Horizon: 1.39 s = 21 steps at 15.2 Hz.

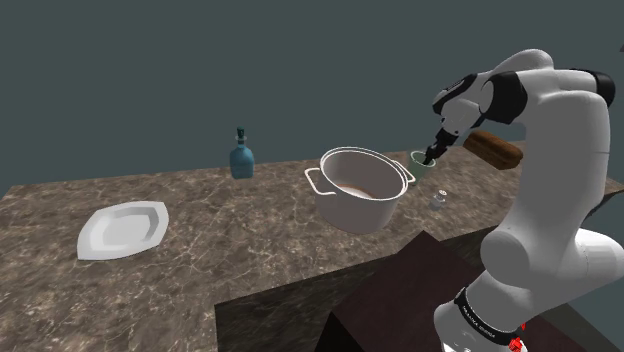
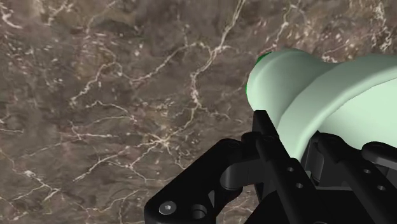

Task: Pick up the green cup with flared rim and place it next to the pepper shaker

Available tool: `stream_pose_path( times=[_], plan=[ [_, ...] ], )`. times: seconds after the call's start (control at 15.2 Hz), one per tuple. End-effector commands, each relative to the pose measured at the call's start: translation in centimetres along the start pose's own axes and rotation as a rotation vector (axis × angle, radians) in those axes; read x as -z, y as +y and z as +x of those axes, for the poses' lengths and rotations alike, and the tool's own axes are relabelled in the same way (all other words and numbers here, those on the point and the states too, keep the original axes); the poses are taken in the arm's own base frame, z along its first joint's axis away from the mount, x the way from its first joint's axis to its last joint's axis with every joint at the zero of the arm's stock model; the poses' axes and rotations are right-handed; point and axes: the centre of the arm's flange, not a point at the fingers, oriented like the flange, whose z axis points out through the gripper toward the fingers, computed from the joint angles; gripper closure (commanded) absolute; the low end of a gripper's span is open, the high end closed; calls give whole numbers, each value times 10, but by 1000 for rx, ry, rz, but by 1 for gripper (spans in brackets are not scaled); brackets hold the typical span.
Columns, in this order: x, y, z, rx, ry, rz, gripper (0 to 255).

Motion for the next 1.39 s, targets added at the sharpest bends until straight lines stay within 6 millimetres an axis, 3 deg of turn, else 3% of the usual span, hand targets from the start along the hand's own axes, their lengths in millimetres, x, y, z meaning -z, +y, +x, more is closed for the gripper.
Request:
stream_pose_path(
  times=[0.0, 0.59, 0.66, 0.99, 1.25, 1.32],
  plan=[
    [-11, 2, -1, 0, 1, -1, 255],
    [-17, 3, -2, 0, 1, -1, 255],
    [-17, 3, -2, 0, 1, -1, 0],
    [-17, 3, -2, 0, 1, -1, 0],
    [33, 3, -2, 0, 1, -1, 0],
    [33, 3, -2, 0, 1, -1, 0]
  ],
)
